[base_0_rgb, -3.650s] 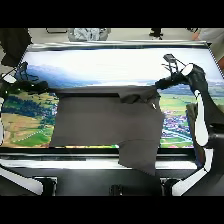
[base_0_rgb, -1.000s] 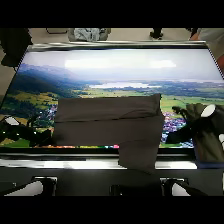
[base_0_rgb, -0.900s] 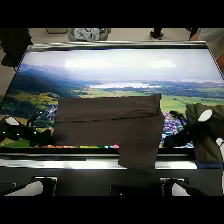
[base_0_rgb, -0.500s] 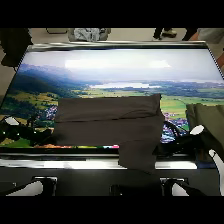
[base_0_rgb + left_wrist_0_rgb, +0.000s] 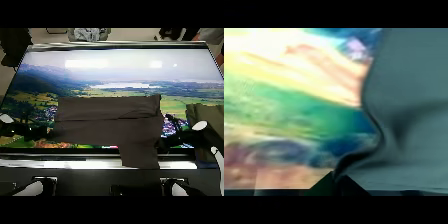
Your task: Fold the shirts.
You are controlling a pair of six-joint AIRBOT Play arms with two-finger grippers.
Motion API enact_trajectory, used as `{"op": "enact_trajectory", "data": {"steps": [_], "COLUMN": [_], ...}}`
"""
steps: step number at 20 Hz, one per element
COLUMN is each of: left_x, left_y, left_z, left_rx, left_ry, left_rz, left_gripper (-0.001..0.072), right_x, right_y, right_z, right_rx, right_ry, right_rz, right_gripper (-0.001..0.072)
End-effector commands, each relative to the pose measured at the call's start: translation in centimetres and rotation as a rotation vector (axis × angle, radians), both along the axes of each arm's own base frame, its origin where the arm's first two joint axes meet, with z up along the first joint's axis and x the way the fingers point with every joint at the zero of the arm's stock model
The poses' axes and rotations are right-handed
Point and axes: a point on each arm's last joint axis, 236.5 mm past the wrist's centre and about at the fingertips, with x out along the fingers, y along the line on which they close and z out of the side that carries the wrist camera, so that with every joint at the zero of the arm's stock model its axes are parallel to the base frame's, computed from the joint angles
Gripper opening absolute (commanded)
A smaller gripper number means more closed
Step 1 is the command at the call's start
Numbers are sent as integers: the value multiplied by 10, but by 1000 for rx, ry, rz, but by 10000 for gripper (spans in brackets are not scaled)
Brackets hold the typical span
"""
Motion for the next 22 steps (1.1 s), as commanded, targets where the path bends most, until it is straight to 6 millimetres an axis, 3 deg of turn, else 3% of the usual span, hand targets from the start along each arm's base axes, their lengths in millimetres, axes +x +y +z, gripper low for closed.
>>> {"op": "enact_trajectory", "data": {"steps": [1, 3, 5, 9, 11, 13, 15, 19, 20, 21, 22], "left_x": [26, 48, 76, 156, 195, 218, 225, 229, 229, 231, 233], "left_y": [4, 12, 16, -1, 2, 8, 9, -16, -20, -21, -19], "left_z": [48, 63, 71, 71, 70, 60, 37, -5, -10, -9, -5], "left_rx": [25, 43, 53, 7, 1, -18, -46, -134, -144, -153, -153], "left_ry": [-134, -184, -216, -254, -264, -228, -152, -77, -72, -77, -85], "left_rz": [20, 38, 26, -29, -8, 22, 49, 34, 35, 39, 39], "left_gripper": [33, 32, 32, 33, 34, 35, 35, 39, 87, 329, 661], "right_x": [45, 101, 146, 237, 270, 285, 290, 280, 280, 281, 281], "right_y": [5, -9, -24, -13, -18, -22, -24, -19, -19, -19, -22], "right_z": [54, 85, 103, 100, 87, 70, 52, 21, 21, 25, 34], "right_rx": [57, 17, -27, -60, -53, -53, -52, -38, -41, -40, -41], "right_ry": [-135, -310, -413, -513, -493, -463, -428, -345, -356, -367, -386], "right_rz": [-12, -109, -176, -178, -246, -268, -293, -267, -254, -250, -225], "right_gripper": [37, 37, 37, 37, 37, 38, 38, 41, 42, 44, 109]}}
